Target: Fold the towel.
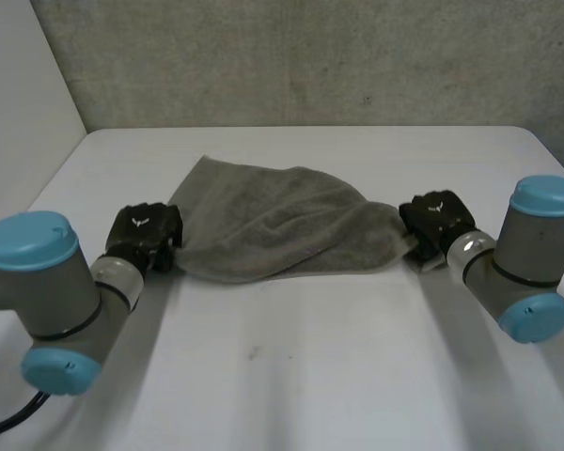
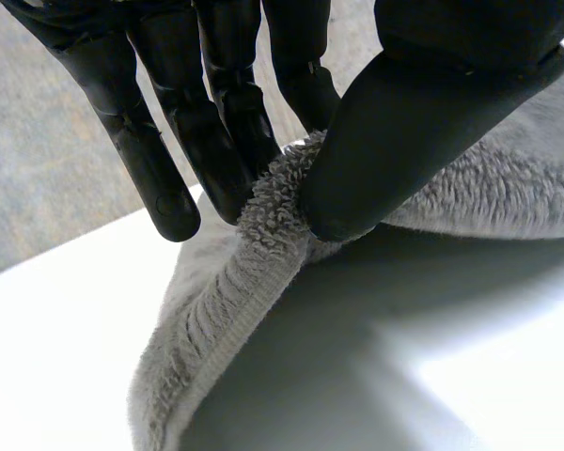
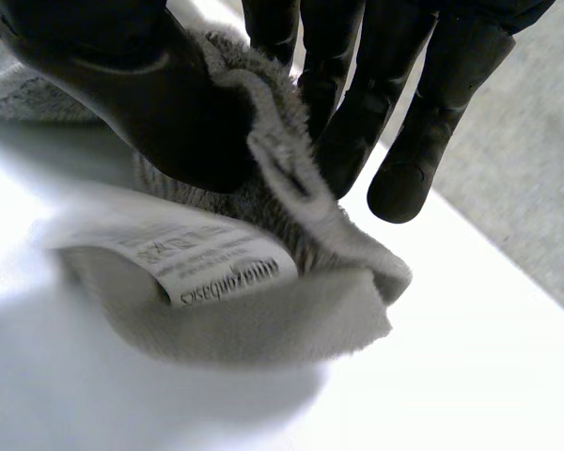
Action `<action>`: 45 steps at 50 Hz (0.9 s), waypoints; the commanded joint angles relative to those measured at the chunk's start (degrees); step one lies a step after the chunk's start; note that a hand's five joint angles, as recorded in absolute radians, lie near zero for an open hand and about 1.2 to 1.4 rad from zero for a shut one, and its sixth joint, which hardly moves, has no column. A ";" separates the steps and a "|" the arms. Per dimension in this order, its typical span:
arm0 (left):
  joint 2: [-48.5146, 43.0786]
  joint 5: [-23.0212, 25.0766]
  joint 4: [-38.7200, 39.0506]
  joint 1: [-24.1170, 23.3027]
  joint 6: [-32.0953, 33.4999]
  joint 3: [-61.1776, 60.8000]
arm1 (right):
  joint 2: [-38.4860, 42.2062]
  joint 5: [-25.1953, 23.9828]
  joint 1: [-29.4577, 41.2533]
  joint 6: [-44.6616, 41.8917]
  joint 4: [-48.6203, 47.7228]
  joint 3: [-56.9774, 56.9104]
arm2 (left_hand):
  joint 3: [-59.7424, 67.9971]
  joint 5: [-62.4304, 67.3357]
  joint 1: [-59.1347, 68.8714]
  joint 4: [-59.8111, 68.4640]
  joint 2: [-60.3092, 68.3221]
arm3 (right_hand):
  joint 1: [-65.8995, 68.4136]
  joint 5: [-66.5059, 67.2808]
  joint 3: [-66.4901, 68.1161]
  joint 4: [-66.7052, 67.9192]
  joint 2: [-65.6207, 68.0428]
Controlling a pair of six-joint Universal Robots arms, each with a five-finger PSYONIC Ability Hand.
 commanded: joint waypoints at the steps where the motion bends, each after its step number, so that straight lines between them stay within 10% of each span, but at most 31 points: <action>1: 8.33 -0.09 -1.87 0.25 -0.27 -4.41 | -6.19 0.83 -0.65 -2.16 1.99 5.46 | 10.30 11.05 11.25 10.24 10.21 | -9.68 -9.74 -9.75 -10.16 -9.13; 10: 17.65 -0.09 -5.20 -1.59 -0.45 -3.97 | -14.03 0.92 -0.48 -0.50 4.46 11.97 | 10.30 11.05 11.25 10.24 10.21 | -57.72 -57.79 -57.80 -58.21 -57.18; 30: 22.14 -0.62 -14.35 -6.60 -0.80 7.37 | -23.00 0.83 9.63 25.70 6.31 15.50 | 10.30 11.05 11.25 10.24 10.21 | -66.75 -66.81 -66.82 -67.23 -66.20; 45: 21.79 -0.97 -18.48 -6.69 -5.71 14.13 | -8.34 8.98 18.25 40.99 1.23 8.56 | 10.30 11.05 11.25 10.24 10.21 | -66.33 -66.40 -66.41 -66.82 -65.79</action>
